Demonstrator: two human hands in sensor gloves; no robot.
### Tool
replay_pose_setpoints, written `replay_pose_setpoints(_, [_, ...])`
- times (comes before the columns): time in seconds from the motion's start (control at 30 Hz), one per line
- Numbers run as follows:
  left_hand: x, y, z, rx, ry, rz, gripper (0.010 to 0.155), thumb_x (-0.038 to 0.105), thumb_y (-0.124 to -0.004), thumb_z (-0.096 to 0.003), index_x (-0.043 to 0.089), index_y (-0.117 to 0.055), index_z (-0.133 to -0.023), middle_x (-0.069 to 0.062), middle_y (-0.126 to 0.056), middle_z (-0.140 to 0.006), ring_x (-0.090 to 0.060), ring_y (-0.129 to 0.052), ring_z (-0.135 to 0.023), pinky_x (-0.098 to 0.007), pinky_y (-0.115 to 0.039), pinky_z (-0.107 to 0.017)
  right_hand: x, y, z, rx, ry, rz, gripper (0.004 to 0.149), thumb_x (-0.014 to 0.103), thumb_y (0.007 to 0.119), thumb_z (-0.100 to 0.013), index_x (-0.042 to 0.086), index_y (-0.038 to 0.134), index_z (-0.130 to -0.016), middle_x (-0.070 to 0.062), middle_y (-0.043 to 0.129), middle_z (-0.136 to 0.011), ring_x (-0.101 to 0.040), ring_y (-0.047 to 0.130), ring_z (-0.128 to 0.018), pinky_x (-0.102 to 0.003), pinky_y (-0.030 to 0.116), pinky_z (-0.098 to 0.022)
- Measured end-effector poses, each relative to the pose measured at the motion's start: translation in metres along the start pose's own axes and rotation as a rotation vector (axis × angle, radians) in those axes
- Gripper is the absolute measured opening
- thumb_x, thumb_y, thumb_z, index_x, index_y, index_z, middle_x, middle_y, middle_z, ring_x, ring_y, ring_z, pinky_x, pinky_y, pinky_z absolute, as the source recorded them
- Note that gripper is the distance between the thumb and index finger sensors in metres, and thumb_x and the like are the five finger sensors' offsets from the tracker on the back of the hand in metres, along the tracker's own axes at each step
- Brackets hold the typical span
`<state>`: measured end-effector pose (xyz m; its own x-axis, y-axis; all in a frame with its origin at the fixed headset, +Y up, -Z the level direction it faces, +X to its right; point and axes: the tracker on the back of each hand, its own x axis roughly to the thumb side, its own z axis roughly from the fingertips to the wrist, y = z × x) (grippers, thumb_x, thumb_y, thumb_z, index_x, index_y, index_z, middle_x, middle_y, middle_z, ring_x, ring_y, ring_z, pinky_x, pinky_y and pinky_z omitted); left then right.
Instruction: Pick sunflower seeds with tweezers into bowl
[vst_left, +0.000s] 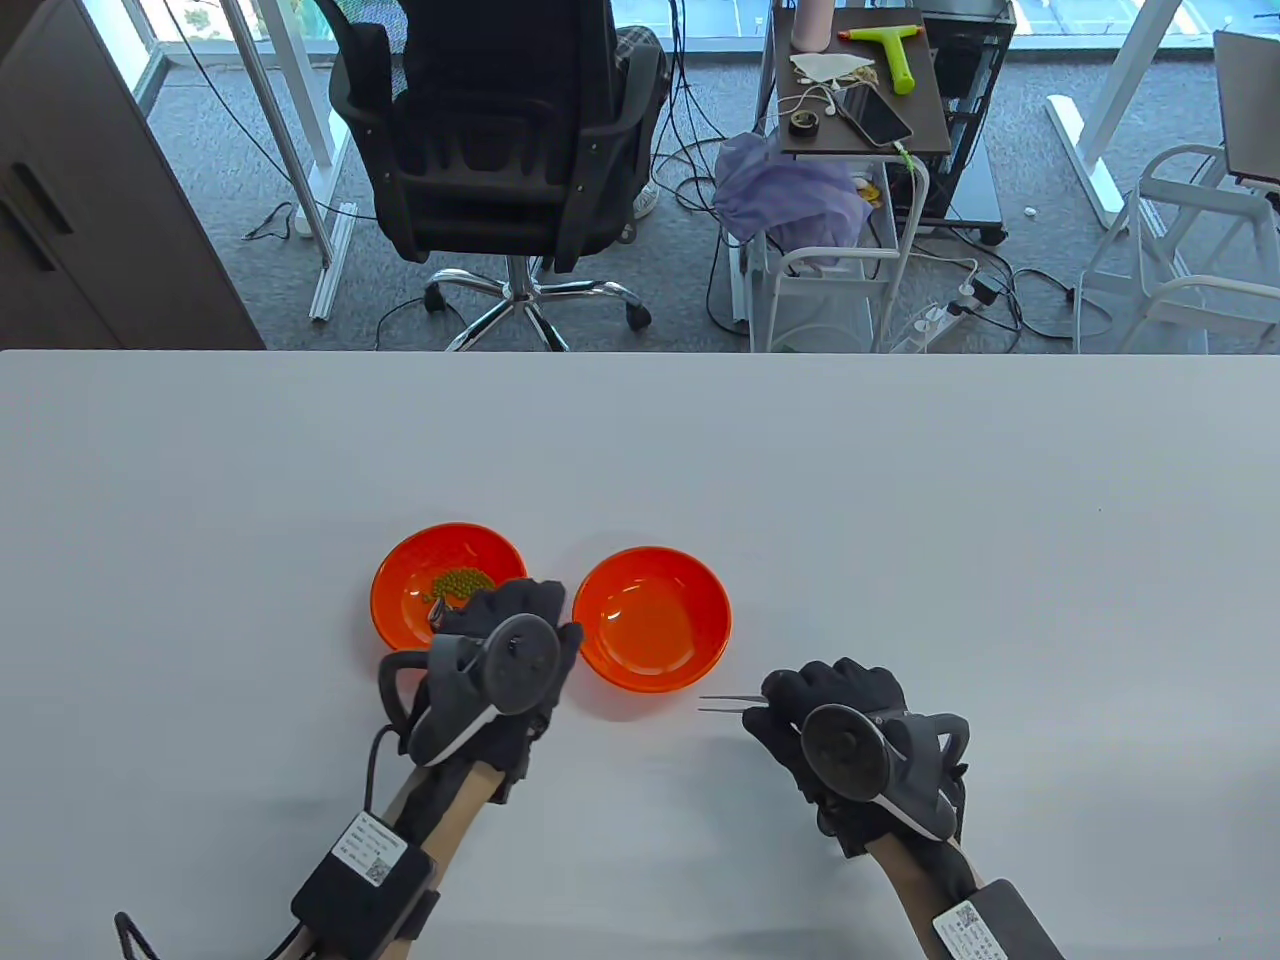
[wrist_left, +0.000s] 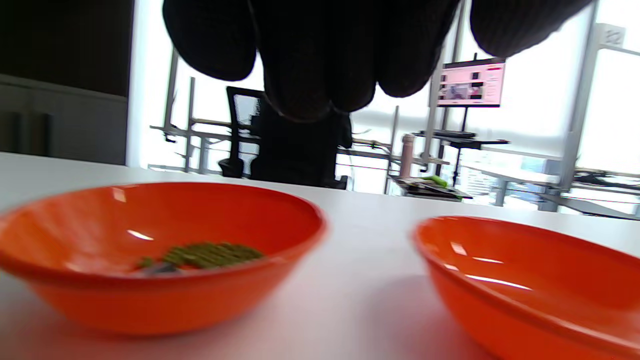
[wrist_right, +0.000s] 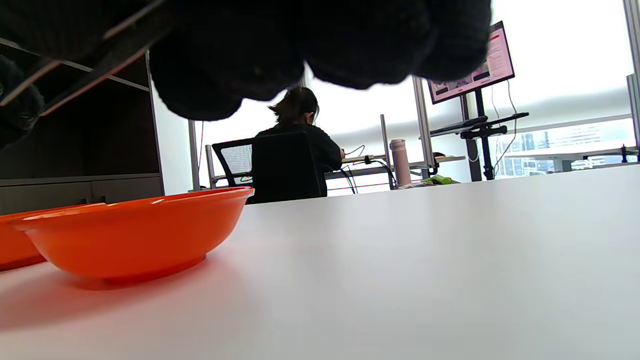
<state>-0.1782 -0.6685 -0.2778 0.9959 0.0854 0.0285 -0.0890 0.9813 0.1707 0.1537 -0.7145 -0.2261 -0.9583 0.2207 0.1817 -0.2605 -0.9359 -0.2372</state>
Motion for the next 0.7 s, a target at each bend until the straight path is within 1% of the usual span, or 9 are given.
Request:
replay_pose_setpoints(0.13, [-0.049,-0.005,-0.021,-0.05,0.197,-0.08,0.064,0.053,-0.077,-0.0457,0.025,-0.067,-0.103,-0.008,-0.074,-0.107,-0.033,-0.086,-0.094,-0.056,-0.073,-0.068,-0.01,0.002,-0.003,0.017,0.055,-0.002,0.049,0.064,0.075,-0.03,0.035,0.097,-0.062,0.01,0.096,-0.04,-0.012,0.093,-0.033,-0.037,0.083,-0.047])
replay_pose_setpoints(0.23, [-0.085,-0.018,-0.035,-0.175,0.352,-0.082,0.07,0.054,-0.077,-0.0459,0.026,-0.059,-0.107,-0.011,-0.069,-0.11,-0.035,-0.09,-0.09,-0.055,-0.074,-0.067,-0.015,0.003,-0.005,0.025,0.088,-0.003,0.049,0.065,0.075,-0.03,0.035,0.097,-0.062,0.01,0.096,-0.04,-0.012,0.093,-0.033,-0.037,0.083,-0.047])
replay_pose_setpoints(0.3, [-0.105,-0.032,-0.041,-0.291,0.438,-0.05,0.074,0.055,-0.077,-0.0461,0.026,-0.051,-0.109,-0.013,-0.069,-0.11,-0.035,-0.096,-0.082,-0.053,-0.079,-0.062,-0.018,0.003,-0.005,0.028,0.101,-0.005,0.049,0.065,0.075,-0.03,0.035,0.097,-0.062,0.01,0.096,-0.04,-0.012,0.093,-0.033,-0.038,0.083,-0.047])
replay_pose_setpoints(0.33, [-0.113,-0.04,-0.042,-0.347,0.47,-0.025,0.075,0.055,-0.077,-0.046,0.025,-0.051,-0.109,-0.013,-0.072,-0.108,-0.033,-0.1,-0.076,-0.052,-0.082,-0.059,-0.018,0.004,-0.005,0.034,0.107,-0.005,0.049,0.065,0.075,-0.03,0.035,0.097,-0.062,0.01,0.096,-0.04,-0.012,0.094,-0.033,-0.037,0.083,-0.047])
replay_pose_setpoints(0.4, [-0.124,-0.05,-0.043,-0.391,0.519,0.008,0.076,0.055,-0.078,-0.0456,0.023,-0.051,-0.109,-0.013,-0.082,-0.101,-0.029,-0.107,-0.064,-0.048,-0.087,-0.051,-0.019,0.004,-0.005,0.038,0.111,-0.004,0.049,0.065,0.075,-0.03,0.035,0.097,-0.062,0.01,0.096,-0.041,-0.012,0.094,-0.033,-0.037,0.083,-0.047])
replay_pose_setpoints(0.5, [-0.136,-0.066,-0.043,-0.468,0.574,0.104,0.074,0.056,-0.079,-0.0449,0.019,-0.058,-0.106,-0.009,-0.098,-0.082,-0.021,-0.112,-0.049,-0.042,-0.092,-0.041,-0.02,0.005,-0.006,0.05,0.118,-0.003,0.049,0.065,0.075,-0.03,0.035,0.097,-0.063,0.01,0.096,-0.041,-0.012,0.094,-0.033,-0.037,0.083,-0.048])
replay_pose_setpoints(0.57, [-0.141,-0.075,-0.042,-0.484,0.615,0.211,0.07,0.055,-0.08,-0.0447,0.016,-0.066,-0.102,-0.006,-0.104,-0.068,-0.016,-0.113,-0.038,-0.039,-0.094,-0.033,-0.021,0.006,-0.006,0.059,0.122,-0.003,0.049,0.065,0.076,-0.03,0.035,0.097,-0.063,0.01,0.096,-0.041,-0.012,0.094,-0.033,-0.038,0.083,-0.048])
replay_pose_setpoints(0.67, [-0.146,-0.083,-0.039,-0.475,0.657,0.336,0.063,0.05,-0.081,-0.0449,0.015,-0.074,-0.097,-0.003,-0.107,-0.057,-0.012,-0.113,-0.029,-0.036,-0.095,-0.029,-0.021,0.005,-0.006,0.063,0.126,-0.002,0.049,0.065,0.075,-0.03,0.035,0.097,-0.063,0.01,0.096,-0.041,-0.012,0.094,-0.034,-0.037,0.083,-0.048])
replay_pose_setpoints(0.7, [-0.146,-0.087,-0.036,-0.478,0.689,0.418,0.061,0.047,-0.082,-0.0453,0.015,-0.074,-0.096,-0.002,-0.108,-0.054,-0.011,-0.113,-0.026,-0.035,-0.095,-0.027,-0.021,0.005,-0.006,0.064,0.126,-0.003,0.049,0.065,0.075,-0.03,0.035,0.097,-0.063,0.01,0.096,-0.041,-0.012,0.094,-0.034,-0.038,0.083,-0.048])
